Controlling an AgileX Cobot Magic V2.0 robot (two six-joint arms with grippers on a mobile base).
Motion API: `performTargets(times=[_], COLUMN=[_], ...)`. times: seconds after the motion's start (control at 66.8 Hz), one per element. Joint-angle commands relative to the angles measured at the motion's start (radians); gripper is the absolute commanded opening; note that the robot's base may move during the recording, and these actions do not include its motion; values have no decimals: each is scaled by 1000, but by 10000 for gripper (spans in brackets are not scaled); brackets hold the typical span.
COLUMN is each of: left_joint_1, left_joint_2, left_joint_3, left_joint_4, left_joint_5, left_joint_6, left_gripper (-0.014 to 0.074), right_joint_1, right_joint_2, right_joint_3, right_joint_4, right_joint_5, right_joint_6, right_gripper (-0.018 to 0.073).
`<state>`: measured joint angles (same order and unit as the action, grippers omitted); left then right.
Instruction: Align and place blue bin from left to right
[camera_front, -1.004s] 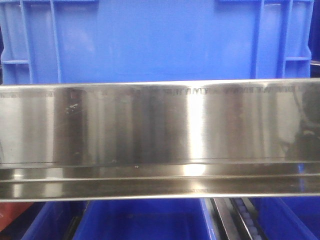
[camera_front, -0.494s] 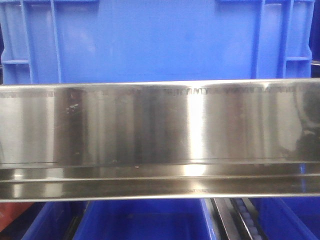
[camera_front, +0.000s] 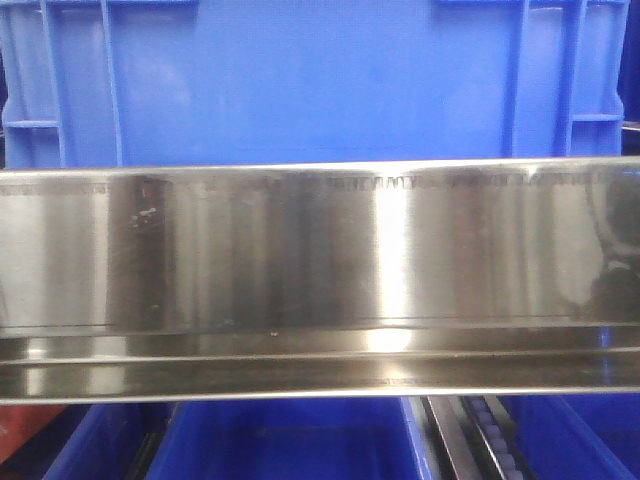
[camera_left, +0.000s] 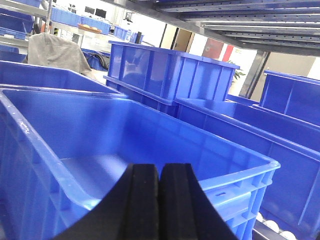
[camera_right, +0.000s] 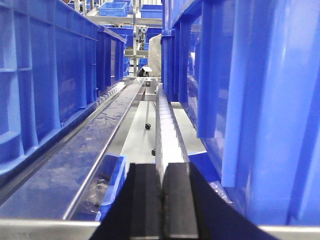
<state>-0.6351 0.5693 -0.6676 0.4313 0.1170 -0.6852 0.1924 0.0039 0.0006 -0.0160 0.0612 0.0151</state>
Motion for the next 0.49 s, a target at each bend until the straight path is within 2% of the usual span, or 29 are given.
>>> performTargets(times=[0.0, 0.479], left_joint_1=[-6, -6], left_joint_2=[-6, -6], left_joint_3=[0, 0], left_joint_4=[-2, -2], left_joint_5=[-26, -26], left_joint_6=[-3, -3], left_gripper=[-111, -111], right_joint_1=[-4, -4], right_joint_2=[-4, -4], right_joint_3=[-1, -1], right_joint_4=[2, 2], right_joint_5=[-21, -21], right_joint_6=[2, 2], right_gripper=[-70, -70])
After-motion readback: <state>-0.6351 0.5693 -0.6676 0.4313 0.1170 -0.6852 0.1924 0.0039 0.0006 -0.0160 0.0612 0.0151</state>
